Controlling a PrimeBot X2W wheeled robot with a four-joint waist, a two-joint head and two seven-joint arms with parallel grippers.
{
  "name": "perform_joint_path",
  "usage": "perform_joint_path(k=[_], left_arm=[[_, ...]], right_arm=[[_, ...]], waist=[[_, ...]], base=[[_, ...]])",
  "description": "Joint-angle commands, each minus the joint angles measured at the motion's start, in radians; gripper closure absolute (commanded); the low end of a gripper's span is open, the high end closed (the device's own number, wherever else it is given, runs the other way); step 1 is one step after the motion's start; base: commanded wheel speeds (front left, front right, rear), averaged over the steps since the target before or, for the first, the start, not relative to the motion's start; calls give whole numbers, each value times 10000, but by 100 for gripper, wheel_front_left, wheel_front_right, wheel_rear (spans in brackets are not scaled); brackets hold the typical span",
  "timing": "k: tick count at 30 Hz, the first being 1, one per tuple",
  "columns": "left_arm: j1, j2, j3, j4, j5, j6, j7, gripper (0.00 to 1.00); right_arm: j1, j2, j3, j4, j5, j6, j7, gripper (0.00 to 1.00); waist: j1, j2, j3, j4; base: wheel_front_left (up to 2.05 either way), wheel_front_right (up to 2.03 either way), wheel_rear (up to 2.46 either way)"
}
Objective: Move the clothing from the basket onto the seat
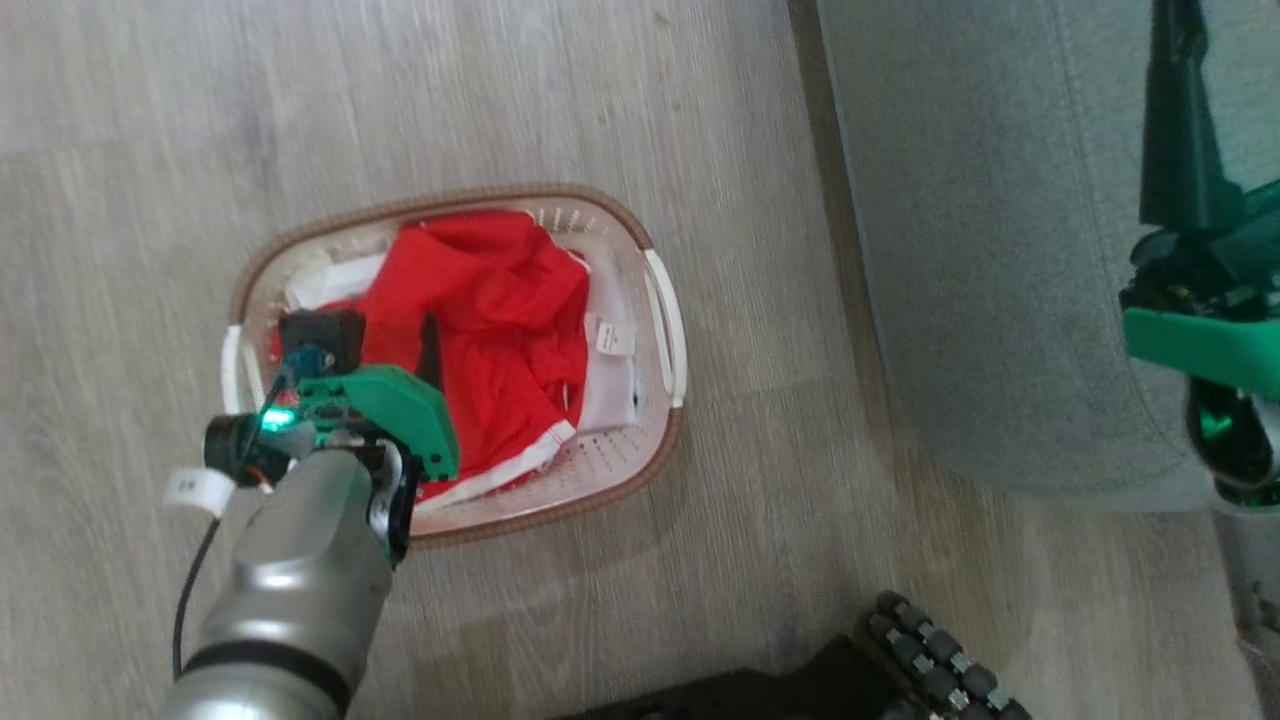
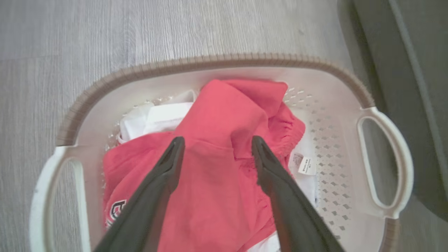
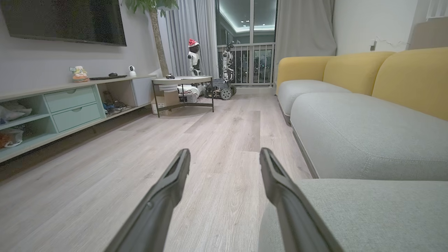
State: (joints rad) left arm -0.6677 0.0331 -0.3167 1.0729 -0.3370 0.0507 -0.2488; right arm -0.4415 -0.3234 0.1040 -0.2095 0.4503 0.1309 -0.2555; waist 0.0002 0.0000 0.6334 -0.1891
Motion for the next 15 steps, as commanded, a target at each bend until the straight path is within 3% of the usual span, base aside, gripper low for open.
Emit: perform_joint_path(k=[1,9,15], left_arm=[[-259,171,72,321,121,-51,-28,0],[-1613,387,-76,1726,209,-13,117,0],[-2112,525,-175,2048,159,-123,1078,0]], right_arm=[[-43,-215,92,-441,70,-2,-63,0],[-432,-159,65,-671,172,-2,-63,0],[-599,-102,36,-712,240,-2,-63,0]], waist=[[-2,0,526,-201],[-2,0,1541,-529],[-2,0,2146,-761]], base=[[0,0,0],[0,0,0],[0,0,0]])
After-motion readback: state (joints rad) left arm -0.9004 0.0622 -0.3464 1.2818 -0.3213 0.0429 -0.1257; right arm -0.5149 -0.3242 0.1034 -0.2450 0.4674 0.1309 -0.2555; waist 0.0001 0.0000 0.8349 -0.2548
